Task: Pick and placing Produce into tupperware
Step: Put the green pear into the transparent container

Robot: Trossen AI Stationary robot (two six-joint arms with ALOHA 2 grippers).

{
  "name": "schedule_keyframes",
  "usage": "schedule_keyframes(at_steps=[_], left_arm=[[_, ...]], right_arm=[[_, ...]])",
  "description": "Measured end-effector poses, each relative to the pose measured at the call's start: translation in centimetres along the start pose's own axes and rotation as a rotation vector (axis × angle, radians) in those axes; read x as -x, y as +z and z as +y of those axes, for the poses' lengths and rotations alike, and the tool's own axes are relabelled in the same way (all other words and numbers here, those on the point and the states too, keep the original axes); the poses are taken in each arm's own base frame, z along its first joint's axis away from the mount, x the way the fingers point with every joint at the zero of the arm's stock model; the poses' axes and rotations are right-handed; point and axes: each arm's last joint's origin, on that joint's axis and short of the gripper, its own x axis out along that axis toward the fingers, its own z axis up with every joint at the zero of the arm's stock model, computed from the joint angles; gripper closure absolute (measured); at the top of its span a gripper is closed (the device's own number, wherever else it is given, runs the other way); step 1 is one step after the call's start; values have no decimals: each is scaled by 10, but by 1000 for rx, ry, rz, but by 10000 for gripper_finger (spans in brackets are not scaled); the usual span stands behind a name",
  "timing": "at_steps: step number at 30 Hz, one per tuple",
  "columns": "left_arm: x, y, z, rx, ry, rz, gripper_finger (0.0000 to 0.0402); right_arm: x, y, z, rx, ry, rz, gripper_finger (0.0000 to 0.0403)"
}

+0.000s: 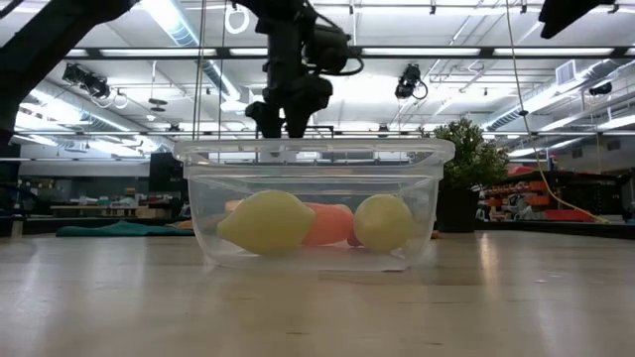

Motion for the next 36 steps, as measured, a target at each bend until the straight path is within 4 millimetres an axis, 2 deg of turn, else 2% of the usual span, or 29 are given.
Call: schedule_keyframes(at_steps=[5, 9, 20, 23, 27, 30, 36], left_arm=[[-1, 7, 23, -141, 9, 0, 115], [-1, 10, 34, -285, 10, -4, 115], [-1, 12, 43, -812, -41, -11, 115], [-7, 20, 58, -774, -34, -61, 115], [-22, 25, 92, -612, -21, -60, 116], [-40, 18, 110, -558, -36, 9, 116], [-69, 6, 117, -542, -140, 60, 116]], right_arm=[[-3, 7, 0, 33, 0, -30, 257], [-7, 14, 0, 61, 2, -48, 257], [-20, 37, -9, -39, -28, -93, 257], [-23, 46, -10, -112, -14, -120, 257], [-27, 56, -12, -183, 1, -159, 257], [-29, 61, -14, -219, 2, -178, 257], [-32, 66, -20, -249, -22, -182, 257]])
